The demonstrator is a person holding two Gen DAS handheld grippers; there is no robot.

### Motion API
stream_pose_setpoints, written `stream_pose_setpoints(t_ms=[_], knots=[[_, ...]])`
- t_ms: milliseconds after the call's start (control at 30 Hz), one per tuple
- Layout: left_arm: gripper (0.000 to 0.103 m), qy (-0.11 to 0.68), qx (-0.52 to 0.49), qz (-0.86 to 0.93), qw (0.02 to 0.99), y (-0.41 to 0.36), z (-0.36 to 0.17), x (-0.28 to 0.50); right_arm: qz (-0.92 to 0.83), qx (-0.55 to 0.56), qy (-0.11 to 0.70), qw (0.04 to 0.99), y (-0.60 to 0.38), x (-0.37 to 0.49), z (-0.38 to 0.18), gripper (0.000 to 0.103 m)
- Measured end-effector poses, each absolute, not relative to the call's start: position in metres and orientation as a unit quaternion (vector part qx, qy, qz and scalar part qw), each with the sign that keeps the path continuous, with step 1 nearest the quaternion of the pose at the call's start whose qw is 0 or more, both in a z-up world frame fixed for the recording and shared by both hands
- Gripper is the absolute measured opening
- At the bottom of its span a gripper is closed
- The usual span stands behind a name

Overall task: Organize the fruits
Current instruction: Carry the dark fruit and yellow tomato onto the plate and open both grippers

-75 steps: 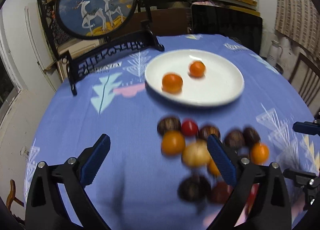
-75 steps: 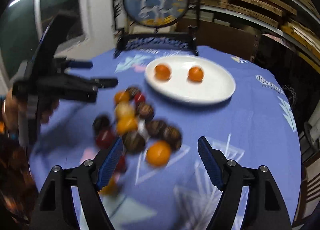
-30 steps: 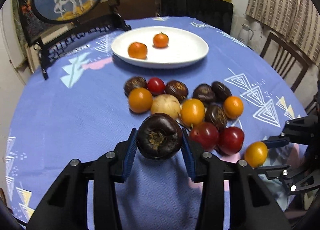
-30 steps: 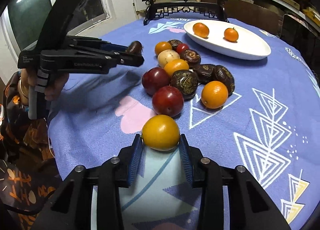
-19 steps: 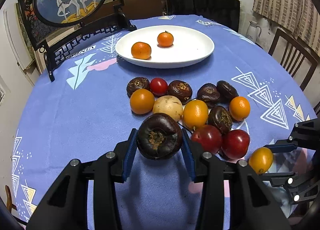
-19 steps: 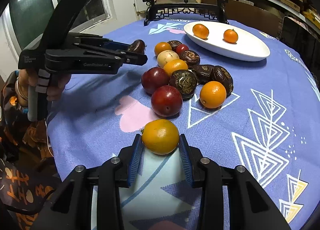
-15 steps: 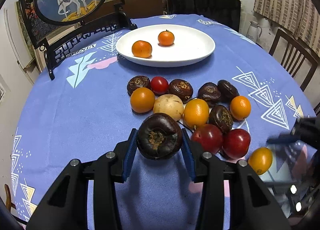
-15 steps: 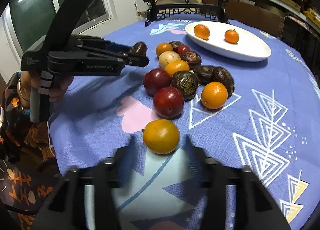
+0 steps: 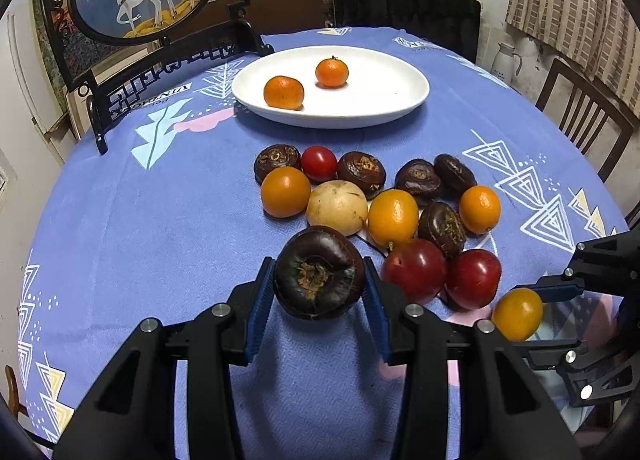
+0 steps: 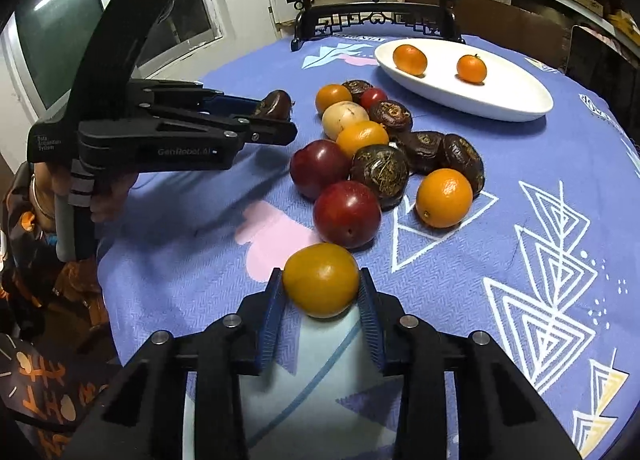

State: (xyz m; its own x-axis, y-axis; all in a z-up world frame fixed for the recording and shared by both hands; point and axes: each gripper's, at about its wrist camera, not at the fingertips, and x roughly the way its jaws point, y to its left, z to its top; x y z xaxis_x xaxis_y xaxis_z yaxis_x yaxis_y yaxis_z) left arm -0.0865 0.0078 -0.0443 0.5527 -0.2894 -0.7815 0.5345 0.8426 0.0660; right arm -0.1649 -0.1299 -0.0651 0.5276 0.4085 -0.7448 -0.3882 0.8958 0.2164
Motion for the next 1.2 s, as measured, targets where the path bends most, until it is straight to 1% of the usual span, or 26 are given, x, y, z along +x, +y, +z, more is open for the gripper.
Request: stream_pose_setpoints(t_ms=[267,500,633,800,1200], knots=[[0.042,0.389,0.159,-0.248,0.873,-0.009,-0.020,-0.078,0.206,0.026,0.405,0.890,-0.158,-0.153,-0.038,0.037],[0.042,0.352,0.154,-0.233,0.893,-0.037,0.018,-0.043,0.167,0.030,0.341,0.925,-0.198,-0.116,0.017,0.037],[0.042,0.331,0.149,-0.219,0.906,-0.056,0.033,-0.017,0.147,0.047,0.317,0.936,-0.220,-0.085,0.038,0.037],[0.042,0.326,0.148,-0.205,0.911,-0.080,0.032,0.016,0.132,0.073,0.313,0.938,-0.240,-0.043,0.038,0.037],[0.042,0.368,0.155,-0.197,0.896,-0.106,-0.005,0.075,0.128,0.080,0.350,0.924,-0.239,0.036,0.003,0.037]])
